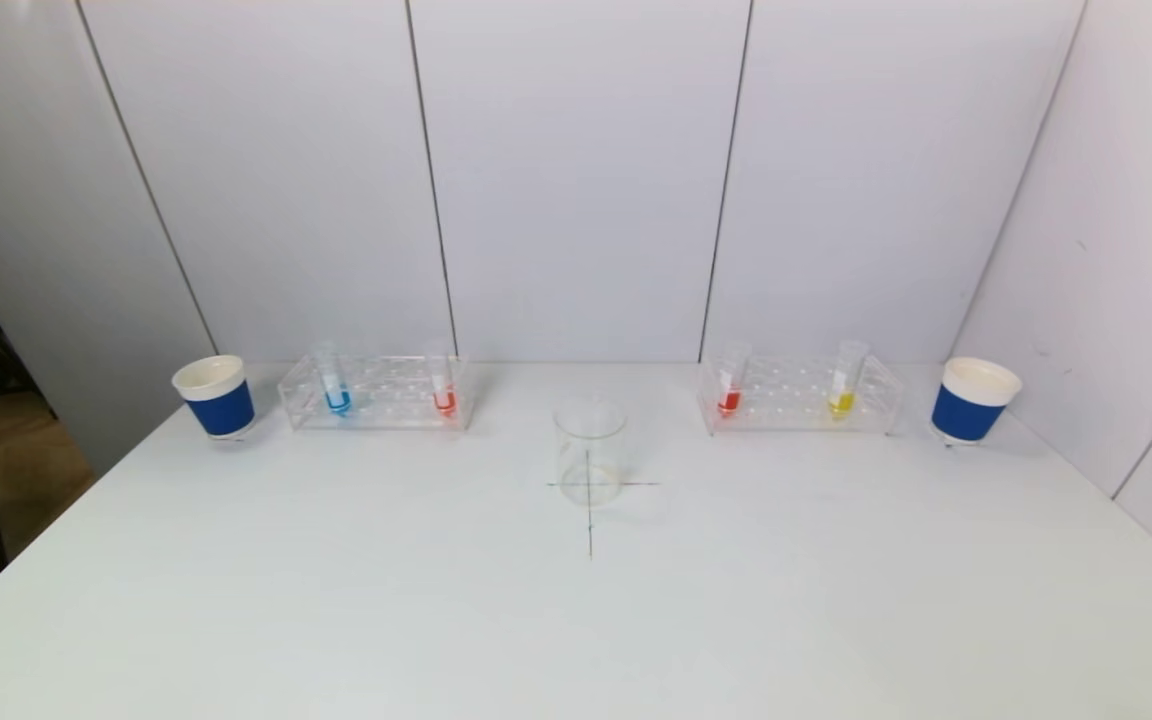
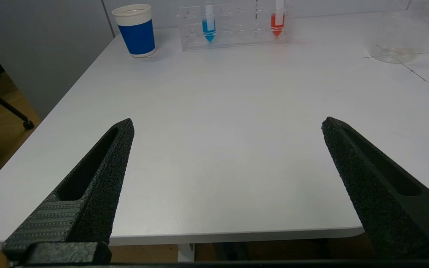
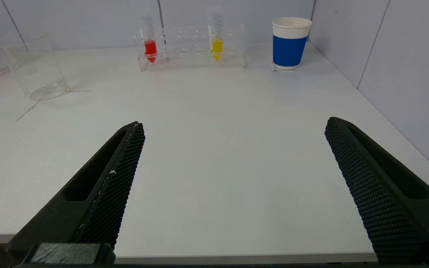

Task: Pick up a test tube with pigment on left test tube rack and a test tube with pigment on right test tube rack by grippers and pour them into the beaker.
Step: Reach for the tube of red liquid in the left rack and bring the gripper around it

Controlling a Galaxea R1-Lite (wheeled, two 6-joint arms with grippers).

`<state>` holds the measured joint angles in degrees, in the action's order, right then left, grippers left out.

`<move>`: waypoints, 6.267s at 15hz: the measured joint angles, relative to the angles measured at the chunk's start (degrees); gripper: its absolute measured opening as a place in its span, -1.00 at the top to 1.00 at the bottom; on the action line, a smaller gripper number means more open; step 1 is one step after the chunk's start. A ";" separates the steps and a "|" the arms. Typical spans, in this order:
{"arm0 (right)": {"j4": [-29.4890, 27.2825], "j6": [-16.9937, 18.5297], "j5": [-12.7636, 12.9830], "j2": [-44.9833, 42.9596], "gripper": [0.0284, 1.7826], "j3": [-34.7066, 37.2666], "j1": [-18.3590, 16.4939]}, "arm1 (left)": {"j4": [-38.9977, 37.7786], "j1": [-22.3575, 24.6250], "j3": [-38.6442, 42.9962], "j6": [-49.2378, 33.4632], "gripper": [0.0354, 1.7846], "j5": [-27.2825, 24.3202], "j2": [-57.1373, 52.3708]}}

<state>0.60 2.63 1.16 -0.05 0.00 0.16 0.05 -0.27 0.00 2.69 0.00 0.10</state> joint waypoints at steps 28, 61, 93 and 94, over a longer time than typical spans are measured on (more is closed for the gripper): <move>-0.02 0.00 -0.01 0.00 -0.98 0.00 0.00 | -5.64 -0.80 -39.80 4.63 -0.98 -5.21 44.06; 0.00 0.00 0.00 0.00 -0.98 0.00 0.00 | -77.63 -13.92 -43.52 -2.45 -0.98 5.89 123.77; 0.00 0.00 -0.01 0.00 -0.98 0.00 0.00 | -70.41 -15.80 -65.35 -0.96 -0.98 10.80 136.36; 0.00 0.00 -0.01 0.00 -0.98 0.00 0.00 | -70.45 -15.80 -65.54 -0.94 -0.98 10.83 136.67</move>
<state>0.60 2.63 1.15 -0.05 0.00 0.16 -70.40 -16.07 -65.54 1.76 10.83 136.77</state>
